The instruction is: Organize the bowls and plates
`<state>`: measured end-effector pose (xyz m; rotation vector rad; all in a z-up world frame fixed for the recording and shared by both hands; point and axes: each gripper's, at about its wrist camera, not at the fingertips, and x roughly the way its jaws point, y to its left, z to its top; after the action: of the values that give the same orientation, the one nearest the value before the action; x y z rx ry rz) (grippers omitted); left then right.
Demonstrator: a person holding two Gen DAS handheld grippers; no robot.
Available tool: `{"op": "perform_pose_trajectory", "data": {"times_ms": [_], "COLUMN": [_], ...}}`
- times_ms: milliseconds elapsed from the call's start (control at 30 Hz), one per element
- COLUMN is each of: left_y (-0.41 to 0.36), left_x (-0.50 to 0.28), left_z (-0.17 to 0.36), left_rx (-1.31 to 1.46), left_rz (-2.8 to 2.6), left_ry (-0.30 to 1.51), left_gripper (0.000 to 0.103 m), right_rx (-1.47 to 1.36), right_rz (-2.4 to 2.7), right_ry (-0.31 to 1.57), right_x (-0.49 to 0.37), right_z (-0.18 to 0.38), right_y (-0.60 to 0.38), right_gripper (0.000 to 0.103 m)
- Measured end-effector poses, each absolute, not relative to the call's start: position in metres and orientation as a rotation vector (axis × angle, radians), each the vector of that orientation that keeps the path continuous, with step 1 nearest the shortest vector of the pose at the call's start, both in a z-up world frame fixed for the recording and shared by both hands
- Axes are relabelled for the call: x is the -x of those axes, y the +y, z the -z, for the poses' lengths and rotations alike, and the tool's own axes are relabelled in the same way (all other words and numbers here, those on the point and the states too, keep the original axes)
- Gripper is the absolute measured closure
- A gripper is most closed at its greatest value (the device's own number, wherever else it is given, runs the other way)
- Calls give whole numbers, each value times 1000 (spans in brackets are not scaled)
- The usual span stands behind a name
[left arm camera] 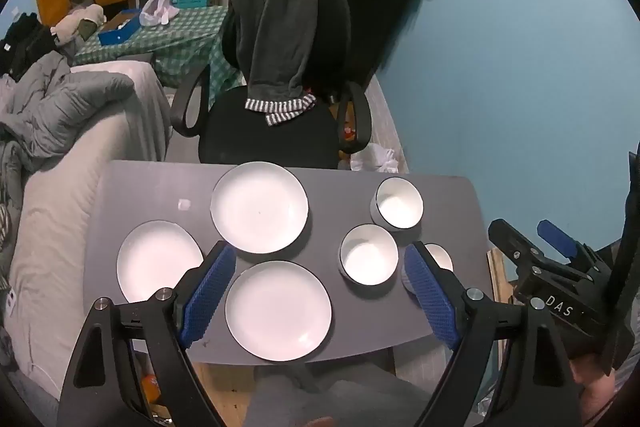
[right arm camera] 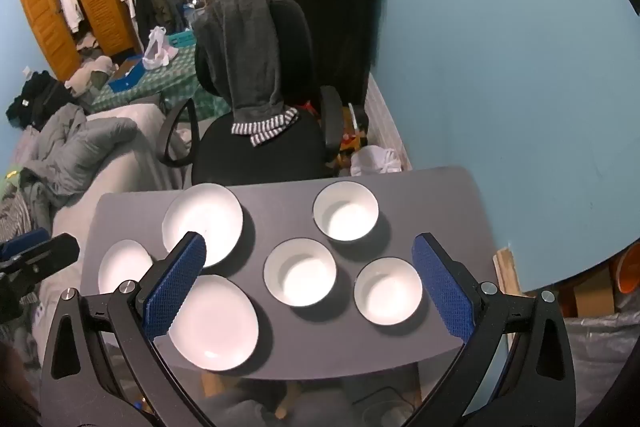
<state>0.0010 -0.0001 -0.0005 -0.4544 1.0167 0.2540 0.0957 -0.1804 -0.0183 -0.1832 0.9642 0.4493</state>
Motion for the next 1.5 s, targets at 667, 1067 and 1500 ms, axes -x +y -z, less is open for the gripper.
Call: {"op": "perform_pose_trajectory", "data": {"times_ms": [667,1067,1500], "left_y": [5,10,14], "left_x": [4,4,3], "left_z": [1,5,9], "left_rx": [467,469,467], "left_rz": [-261,-256,-229], "left_ry": [977,981,980], "left_gripper": [16,16,16], "right_rx": [178,182,179], "right_rz": [-465,-465,-450], "right_ry": [980,985,988], "right_x": [-98,-96,-96], "right_z": [23,27,33], "right_y": [-175,-170,-166], "right_gripper": [2,2,2]}}
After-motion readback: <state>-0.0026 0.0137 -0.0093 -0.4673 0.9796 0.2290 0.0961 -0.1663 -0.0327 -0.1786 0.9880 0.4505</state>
